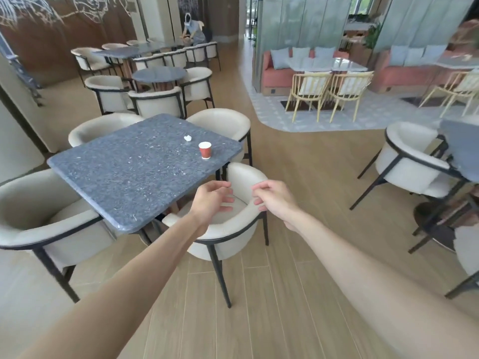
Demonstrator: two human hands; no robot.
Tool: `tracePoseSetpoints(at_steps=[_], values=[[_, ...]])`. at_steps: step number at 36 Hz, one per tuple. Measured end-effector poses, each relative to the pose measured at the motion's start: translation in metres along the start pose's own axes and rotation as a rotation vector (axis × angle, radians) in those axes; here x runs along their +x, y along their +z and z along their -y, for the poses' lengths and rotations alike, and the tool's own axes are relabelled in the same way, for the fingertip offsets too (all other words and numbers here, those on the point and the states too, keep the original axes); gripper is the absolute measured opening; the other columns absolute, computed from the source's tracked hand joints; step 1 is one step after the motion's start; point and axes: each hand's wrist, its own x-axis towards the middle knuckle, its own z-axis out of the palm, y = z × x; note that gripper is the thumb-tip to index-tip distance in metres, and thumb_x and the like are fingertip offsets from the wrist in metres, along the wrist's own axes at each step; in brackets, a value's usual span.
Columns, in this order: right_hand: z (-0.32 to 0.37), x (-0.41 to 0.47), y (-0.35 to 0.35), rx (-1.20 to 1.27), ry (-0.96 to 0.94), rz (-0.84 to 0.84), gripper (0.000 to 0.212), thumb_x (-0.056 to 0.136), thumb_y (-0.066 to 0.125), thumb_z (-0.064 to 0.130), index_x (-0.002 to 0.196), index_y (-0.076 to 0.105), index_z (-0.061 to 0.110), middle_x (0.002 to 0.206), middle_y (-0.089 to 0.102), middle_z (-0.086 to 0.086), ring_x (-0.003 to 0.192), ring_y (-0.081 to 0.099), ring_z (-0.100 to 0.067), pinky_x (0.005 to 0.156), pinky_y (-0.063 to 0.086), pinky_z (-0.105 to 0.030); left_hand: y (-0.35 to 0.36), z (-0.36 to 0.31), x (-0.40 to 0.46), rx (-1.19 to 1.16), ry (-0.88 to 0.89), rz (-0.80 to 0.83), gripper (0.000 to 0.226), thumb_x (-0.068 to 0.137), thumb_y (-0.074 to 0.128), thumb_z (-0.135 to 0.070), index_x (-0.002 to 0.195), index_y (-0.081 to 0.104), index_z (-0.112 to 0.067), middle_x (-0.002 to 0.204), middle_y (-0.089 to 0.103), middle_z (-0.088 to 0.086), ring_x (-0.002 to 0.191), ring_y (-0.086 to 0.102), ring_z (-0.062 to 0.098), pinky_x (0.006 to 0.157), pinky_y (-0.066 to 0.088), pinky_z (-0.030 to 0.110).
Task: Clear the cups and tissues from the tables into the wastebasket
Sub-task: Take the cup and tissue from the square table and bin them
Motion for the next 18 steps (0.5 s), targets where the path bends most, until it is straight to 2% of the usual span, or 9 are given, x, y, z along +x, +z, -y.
tracePoseSetpoints(at_steps=[3,6,11,14,18], values=[[-0.010,0.033,-0.025,0.018,0.019,-0.037,0.015,0.083,0.060,0.011,0.093,0.071,0.012,0.083,0.069,-0.004,0.073,0.065,-0.016,0.073,0.058,-0.034,0.033,0.001,0.036,0.031,-0.003,0.011,0.012,0.094,0.056,-0.007,0.103,0.064,-0.010,0.107,0.066,0.012,0.082,0.067,0.020,0.070,0.060,0.036],[-0.023,0.073,-0.052,0.023,0.040,-0.047,0.018,0.083,0.060,0.013,0.098,0.071,0.011,0.086,0.071,-0.004,0.073,0.066,-0.014,0.071,0.058,-0.031,0.069,0.001,0.072,0.068,0.004,0.025,0.015,0.094,0.056,-0.007,0.106,0.064,-0.007,0.104,0.065,0.011,0.080,0.067,0.019,0.073,0.059,0.039],[-0.040,0.147,-0.103,0.068,0.052,-0.041,0.020,0.085,0.058,0.012,0.101,0.070,0.011,0.091,0.074,-0.008,0.075,0.068,-0.015,0.070,0.058,-0.028,0.129,-0.009,0.141,0.117,-0.002,-0.009,0.013,0.094,0.051,-0.008,0.096,0.063,-0.013,0.097,0.063,0.009,0.082,0.065,0.023,0.082,0.058,0.047],[-0.046,0.189,-0.133,0.088,0.084,-0.010,0.019,0.088,0.057,0.012,0.102,0.070,0.011,0.094,0.074,-0.009,0.080,0.069,-0.018,0.078,0.060,-0.034,0.158,-0.021,0.182,0.165,-0.006,-0.048,0.014,0.093,0.050,-0.008,0.094,0.062,-0.015,0.094,0.062,0.007,0.081,0.064,0.022,0.082,0.059,0.045],[-0.042,0.242,-0.169,0.082,0.091,0.050,0.017,0.088,0.056,0.010,0.098,0.069,0.010,0.090,0.070,-0.006,0.078,0.064,-0.017,0.079,0.057,-0.034,0.181,-0.037,0.226,0.162,-0.027,-0.105,0.011,0.089,0.054,-0.011,0.092,0.062,-0.018,0.092,0.063,0.006,0.078,0.066,0.021,0.078,0.060,0.042]])
